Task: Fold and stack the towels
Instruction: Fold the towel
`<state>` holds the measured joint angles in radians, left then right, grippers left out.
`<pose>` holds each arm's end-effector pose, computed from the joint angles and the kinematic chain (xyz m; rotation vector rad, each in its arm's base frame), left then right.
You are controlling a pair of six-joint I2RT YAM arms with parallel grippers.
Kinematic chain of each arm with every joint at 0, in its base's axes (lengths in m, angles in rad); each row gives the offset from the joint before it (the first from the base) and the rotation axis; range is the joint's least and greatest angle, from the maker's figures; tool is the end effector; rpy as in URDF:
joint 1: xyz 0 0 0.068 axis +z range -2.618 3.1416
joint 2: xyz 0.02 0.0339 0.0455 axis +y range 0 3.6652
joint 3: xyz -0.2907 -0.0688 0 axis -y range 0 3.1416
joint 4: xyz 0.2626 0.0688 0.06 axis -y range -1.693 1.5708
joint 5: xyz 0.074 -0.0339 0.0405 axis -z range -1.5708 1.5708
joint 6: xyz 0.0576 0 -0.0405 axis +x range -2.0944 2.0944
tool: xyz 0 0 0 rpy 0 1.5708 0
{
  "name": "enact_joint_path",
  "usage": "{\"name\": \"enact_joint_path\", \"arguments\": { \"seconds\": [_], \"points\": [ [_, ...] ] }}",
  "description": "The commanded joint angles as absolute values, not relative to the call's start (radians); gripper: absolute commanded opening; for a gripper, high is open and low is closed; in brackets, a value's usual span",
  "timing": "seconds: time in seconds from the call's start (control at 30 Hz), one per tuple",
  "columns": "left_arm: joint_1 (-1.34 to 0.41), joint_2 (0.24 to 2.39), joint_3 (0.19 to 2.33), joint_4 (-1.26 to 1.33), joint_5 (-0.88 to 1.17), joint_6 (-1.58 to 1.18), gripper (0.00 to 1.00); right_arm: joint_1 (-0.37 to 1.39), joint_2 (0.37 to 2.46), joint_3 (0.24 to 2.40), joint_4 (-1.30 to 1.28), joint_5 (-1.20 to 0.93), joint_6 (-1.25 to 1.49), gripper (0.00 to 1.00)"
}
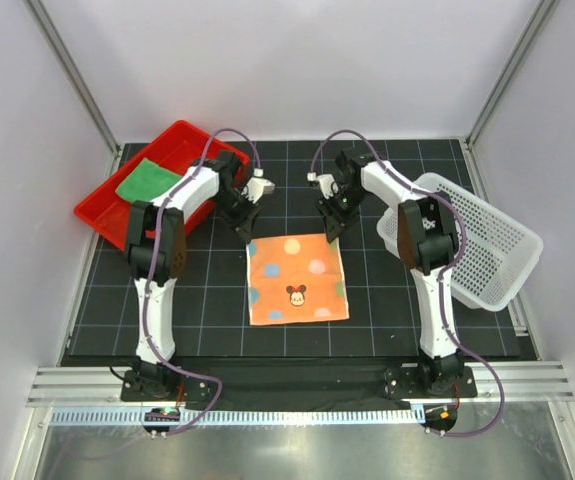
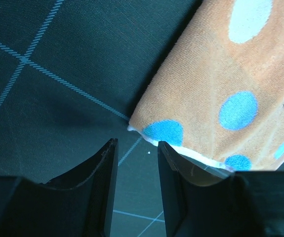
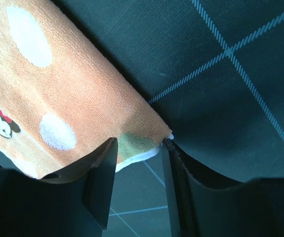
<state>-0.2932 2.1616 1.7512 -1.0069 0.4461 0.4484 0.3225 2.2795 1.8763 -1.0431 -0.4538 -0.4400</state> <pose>0.4389 -0.1584 0.1807 1.0936 2.6739 -0.6360 0.4566 0.1792 0.1616 -1.1253 2.6944 0.6622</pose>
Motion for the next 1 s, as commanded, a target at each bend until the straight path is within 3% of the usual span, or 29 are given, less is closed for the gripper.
{"name": "enact_joint_path", "arguments": {
  "seconds": [0.0,0.23,0.73,0.97],
  "points": [
    [-0.290,2.197,1.807,-1.055,0.459,0.488,0.41,0.305,2.289,1.931,-1.084,-0.500,-0.505,0.45],
    [-0.288,2.221,1.813,-1.046,0.465,0.495,0.41,0.287,2.299,1.936,-1.078,-0.486,-0.506,0.38],
    [-0.287,2.249,1.842,-1.045,0.495,0.489,0.41,0.282,2.324,1.963,-1.063,-0.543,-0.517,0.37],
    [-0.288,2.276,1.885,-1.074,0.495,0.497,0.32,0.282,2.336,1.979,-1.074,-0.557,-0.529,0.35]
  ]
}}
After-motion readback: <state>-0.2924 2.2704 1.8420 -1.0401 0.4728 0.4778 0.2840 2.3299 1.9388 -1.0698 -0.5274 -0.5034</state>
